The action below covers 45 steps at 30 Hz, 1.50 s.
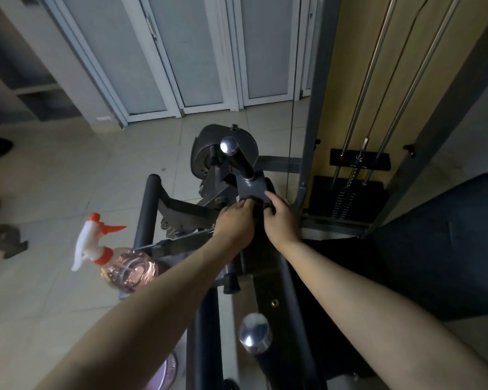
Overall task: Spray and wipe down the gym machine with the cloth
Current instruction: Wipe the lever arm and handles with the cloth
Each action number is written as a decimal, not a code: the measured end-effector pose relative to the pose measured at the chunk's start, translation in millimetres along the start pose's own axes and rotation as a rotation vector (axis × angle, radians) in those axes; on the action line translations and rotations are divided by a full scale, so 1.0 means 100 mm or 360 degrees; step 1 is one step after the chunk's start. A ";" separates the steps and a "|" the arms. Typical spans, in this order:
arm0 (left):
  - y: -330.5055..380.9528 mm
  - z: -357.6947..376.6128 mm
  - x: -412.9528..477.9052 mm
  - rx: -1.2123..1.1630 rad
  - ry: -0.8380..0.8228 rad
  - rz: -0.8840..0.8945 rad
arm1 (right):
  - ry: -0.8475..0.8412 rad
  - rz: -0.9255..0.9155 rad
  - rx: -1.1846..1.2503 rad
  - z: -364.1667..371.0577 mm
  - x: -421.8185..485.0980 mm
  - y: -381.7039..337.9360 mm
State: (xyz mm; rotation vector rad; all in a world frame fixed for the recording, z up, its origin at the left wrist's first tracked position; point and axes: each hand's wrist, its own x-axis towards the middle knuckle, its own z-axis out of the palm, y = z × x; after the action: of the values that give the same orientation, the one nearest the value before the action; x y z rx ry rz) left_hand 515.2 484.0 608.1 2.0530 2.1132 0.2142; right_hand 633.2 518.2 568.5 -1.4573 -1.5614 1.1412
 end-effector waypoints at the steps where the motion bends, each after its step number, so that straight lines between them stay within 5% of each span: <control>1: 0.02 0.03 -0.07 0.0003 0.0010 0.0080 | 0.0014 -0.0048 0.0035 -0.03 -0.05 0.01; 8: -0.05 0.19 -0.53 -0.0072 0.0124 0.0339 | 0.0082 -0.0082 -0.0035 -0.24 -0.48 -0.01; 16: -0.27 0.10 -1.01 -0.0065 0.0170 0.0725 | -0.0007 0.0210 -0.0008 -0.29 -1.05 -0.33; 21: -0.24 0.12 -1.38 -0.0282 0.0193 0.0821 | 0.0141 0.0231 0.0296 -0.40 -1.47 -0.43; 32: -0.33 -0.23 -2.00 -0.1562 0.0093 -0.0183 | 0.0514 0.0331 0.0603 -0.43 -2.32 -0.47; 37: 0.05 -0.20 -2.19 -0.2102 0.0118 -0.0154 | 0.0340 0.0110 0.0604 -0.49 -2.49 -0.54; 41: 0.25 -0.29 -2.27 -0.2176 0.0096 -0.0061 | 0.0255 -0.0216 0.0440 -0.60 -2.53 -0.79; 45: 0.27 -0.37 -2.34 -0.2277 0.0252 -0.0158 | 0.0781 -0.0948 -0.0305 -0.55 -2.45 -1.19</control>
State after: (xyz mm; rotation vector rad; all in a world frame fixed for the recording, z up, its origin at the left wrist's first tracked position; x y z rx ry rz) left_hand 539.0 251.9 658.5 1.0287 1.2856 1.3850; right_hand 668.7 285.7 716.8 -1.1451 -1.6054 0.2693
